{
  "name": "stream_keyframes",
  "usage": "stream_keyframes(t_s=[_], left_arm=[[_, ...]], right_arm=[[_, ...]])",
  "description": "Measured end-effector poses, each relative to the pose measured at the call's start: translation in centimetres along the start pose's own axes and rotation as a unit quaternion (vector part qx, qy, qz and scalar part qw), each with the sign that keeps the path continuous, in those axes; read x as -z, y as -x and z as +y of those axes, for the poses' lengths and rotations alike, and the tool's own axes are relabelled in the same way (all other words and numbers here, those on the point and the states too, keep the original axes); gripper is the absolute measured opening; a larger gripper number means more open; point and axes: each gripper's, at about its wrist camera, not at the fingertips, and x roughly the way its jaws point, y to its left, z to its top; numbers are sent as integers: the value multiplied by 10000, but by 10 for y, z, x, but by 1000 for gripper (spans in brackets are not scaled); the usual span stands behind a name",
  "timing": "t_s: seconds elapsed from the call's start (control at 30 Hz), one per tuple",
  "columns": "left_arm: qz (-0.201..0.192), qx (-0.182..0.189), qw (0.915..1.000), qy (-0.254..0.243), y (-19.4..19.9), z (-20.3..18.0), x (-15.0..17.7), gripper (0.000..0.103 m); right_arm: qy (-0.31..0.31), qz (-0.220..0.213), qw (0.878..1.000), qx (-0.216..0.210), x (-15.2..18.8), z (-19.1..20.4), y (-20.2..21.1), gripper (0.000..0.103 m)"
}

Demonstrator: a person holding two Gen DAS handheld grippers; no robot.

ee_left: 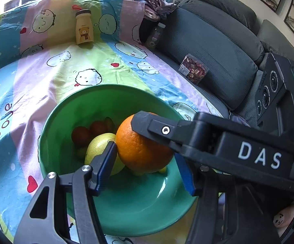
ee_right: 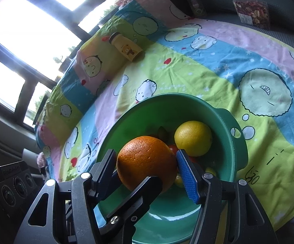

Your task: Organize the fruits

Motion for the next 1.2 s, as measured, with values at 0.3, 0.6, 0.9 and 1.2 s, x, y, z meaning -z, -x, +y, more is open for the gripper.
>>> stream_keyframes(t_s=[0.3, 0.6, 0.9, 1.2], left_arm=[[256, 50, 9996, 119, -10, -2, 2, 58], [289, 19, 9994, 165, -9, 0, 1, 51], [103, -358, 9990, 244, 9, 7, -2, 76], [-340, -1338, 9902, 208, 49, 15, -6, 102]], right_arm=[[-11, 61, 9998, 205, 1, -5, -1, 64], [-34, 31, 9995, 303, 1, -6, -1, 64], [-75, -265, 9979, 582, -1, -7, 5, 64], [167, -811, 9945, 643, -1, 6, 24, 86]])
